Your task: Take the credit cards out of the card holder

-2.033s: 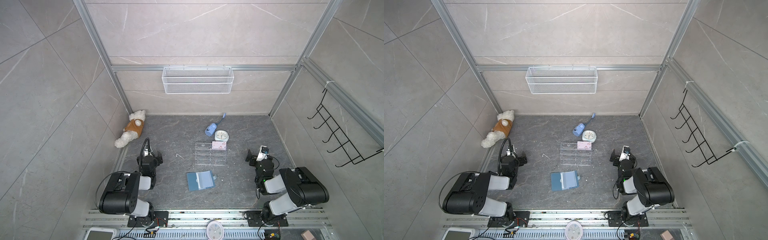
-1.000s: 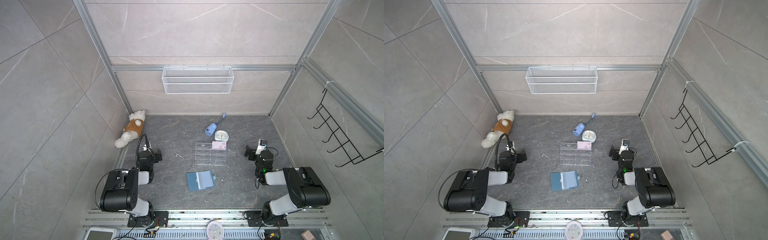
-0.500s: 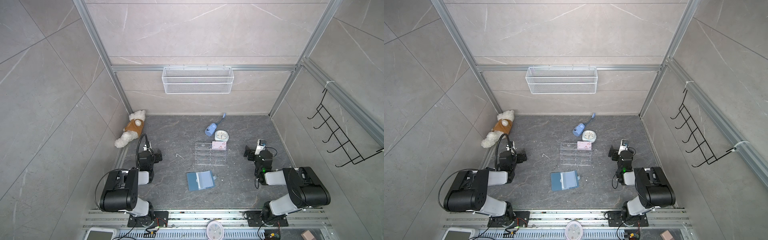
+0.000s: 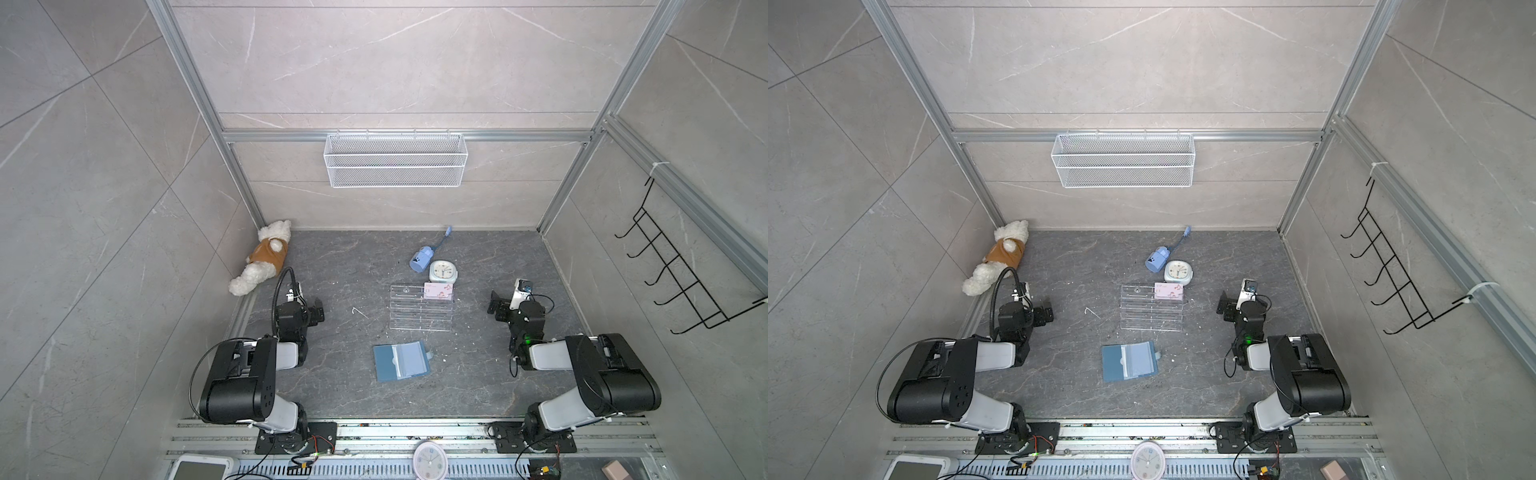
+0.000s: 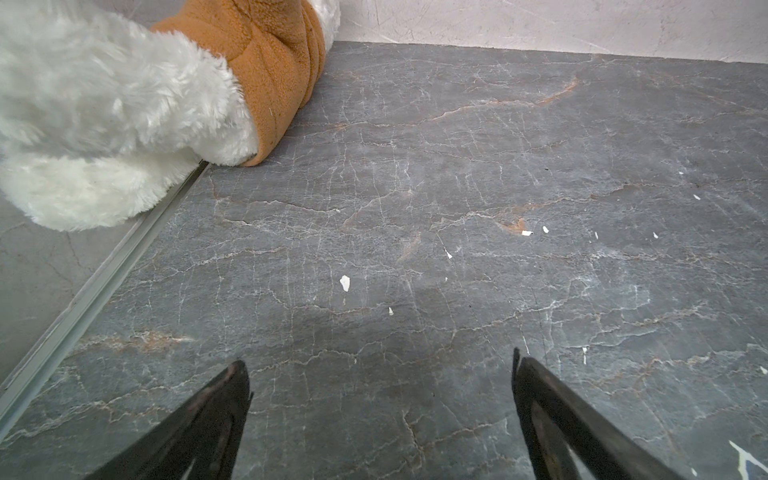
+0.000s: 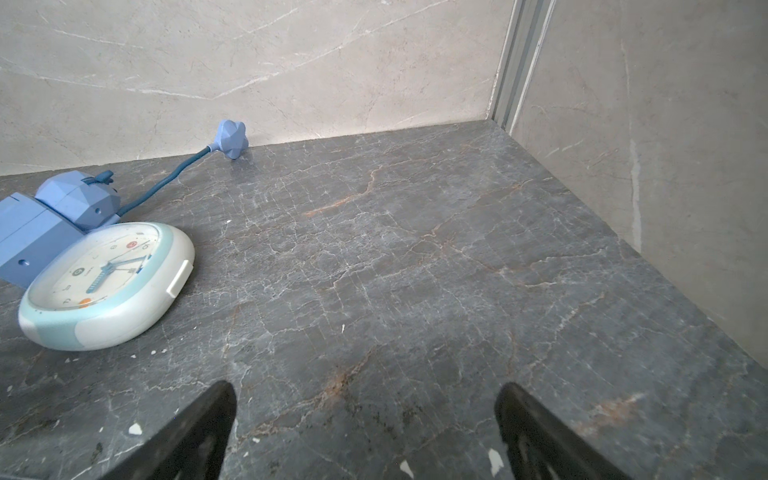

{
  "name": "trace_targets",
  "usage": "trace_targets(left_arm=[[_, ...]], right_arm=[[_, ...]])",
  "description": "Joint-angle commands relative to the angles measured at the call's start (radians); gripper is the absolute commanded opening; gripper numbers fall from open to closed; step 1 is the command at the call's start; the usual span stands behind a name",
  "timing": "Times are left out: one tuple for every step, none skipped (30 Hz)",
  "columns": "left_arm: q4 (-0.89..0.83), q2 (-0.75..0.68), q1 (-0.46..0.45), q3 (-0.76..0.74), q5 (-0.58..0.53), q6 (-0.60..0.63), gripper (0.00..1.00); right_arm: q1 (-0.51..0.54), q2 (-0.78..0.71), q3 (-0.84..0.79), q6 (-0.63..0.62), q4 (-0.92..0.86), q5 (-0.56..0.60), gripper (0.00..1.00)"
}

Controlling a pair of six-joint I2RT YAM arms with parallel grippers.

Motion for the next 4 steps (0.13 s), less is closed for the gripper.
trace_targets(left_arm=[[0.027, 0.004, 0.006, 0.027, 0.012, -0.009, 1.00], [0.026, 0.003, 0.006, 0.028, 0.011, -0.008, 1.00], [0.027, 0.003, 0.006, 0.027, 0.012, -0.008, 1.00], [0.027, 0.003, 0.007, 0.027, 0.013, -0.008, 1.00]], right_arm=[[0.005, -0.012, 0.022, -0.012, -0.019, 0.013, 1.00], [0.005, -0.012, 0.020, -0.014, -0.014, 0.012, 1.00], [0.005, -0.013, 0.016, -0.014, -0.007, 0.010, 1.00], [0.005, -0.013, 0.014, -0.014, -0.006, 0.010, 1.00]])
